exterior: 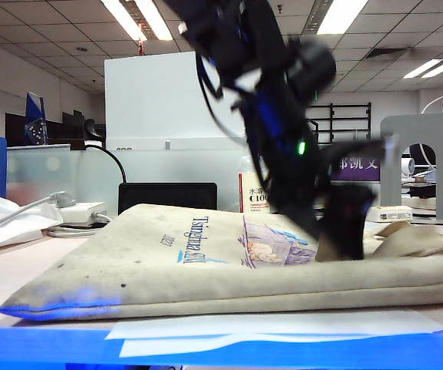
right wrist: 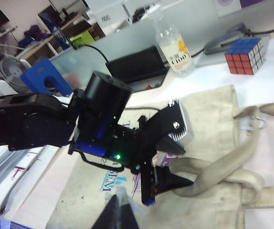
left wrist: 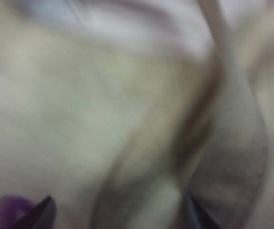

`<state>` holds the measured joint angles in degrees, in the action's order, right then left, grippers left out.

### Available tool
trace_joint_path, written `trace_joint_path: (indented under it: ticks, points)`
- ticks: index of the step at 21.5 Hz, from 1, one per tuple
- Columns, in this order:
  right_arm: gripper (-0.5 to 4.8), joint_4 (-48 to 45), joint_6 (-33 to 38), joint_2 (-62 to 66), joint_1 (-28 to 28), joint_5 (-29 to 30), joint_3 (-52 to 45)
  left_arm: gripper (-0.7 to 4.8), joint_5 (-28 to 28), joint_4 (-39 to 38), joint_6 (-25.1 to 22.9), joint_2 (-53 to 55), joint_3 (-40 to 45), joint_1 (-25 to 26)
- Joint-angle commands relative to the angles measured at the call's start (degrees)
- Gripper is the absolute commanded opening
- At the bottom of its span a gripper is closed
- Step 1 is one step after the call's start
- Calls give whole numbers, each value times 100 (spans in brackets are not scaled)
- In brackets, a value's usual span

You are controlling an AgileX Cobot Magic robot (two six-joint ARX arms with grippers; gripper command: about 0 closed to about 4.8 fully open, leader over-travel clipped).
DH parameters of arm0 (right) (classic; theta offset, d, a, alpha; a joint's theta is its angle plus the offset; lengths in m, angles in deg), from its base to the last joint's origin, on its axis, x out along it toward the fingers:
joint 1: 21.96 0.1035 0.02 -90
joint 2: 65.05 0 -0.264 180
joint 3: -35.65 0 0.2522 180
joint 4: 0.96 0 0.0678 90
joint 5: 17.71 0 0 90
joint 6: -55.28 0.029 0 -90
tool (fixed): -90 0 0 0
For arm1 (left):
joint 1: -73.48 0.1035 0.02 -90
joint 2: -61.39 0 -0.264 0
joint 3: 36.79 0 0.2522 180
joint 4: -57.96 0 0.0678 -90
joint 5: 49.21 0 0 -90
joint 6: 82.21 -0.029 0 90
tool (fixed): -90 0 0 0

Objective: Take the glasses case out of the canvas bag and put it on the table.

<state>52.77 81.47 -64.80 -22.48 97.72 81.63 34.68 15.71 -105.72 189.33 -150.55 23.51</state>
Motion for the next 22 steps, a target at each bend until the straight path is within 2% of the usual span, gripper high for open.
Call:
trace_joint_path:
  ticks: [1, 3, 5, 7, 8, 11, 14, 16, 22]
  points:
    - [-7, 79, -61, -11, 15, 22, 20, 360, -61, -389, -4, 9, -24, -87]
    - [-7, 90, -120, -11, 109, 20, 20, 360, -74, -369, 9, 9, -24, -101]
    - [-7, 92, -286, -11, 267, 15, 20, 360, -177, -393, 243, -28, -59, -140]
    - [-7, 92, -442, -11, 402, -2, 20, 360, -188, -824, 562, -92, -278, -205]
    - [-7, 92, -450, -11, 450, -4, 20, 360, -188, -1152, 573, -140, -503, -249]
    - [-7, 85, -654, -11, 603, -81, 13, 360, -164, -1368, 608, -149, -944, -299]
    - [-7, 87, -737, -11, 785, -251, 11, 360, -190, -1241, 1191, -151, -990, -269]
    - [-7, 94, -743, -11, 831, -240, 11, 360, -341, -1423, 1333, -192, -990, -269]
    - [-7, 96, -879, -11, 846, -256, 11, 360, -1001, -2063, 1340, -221, -984, -289]
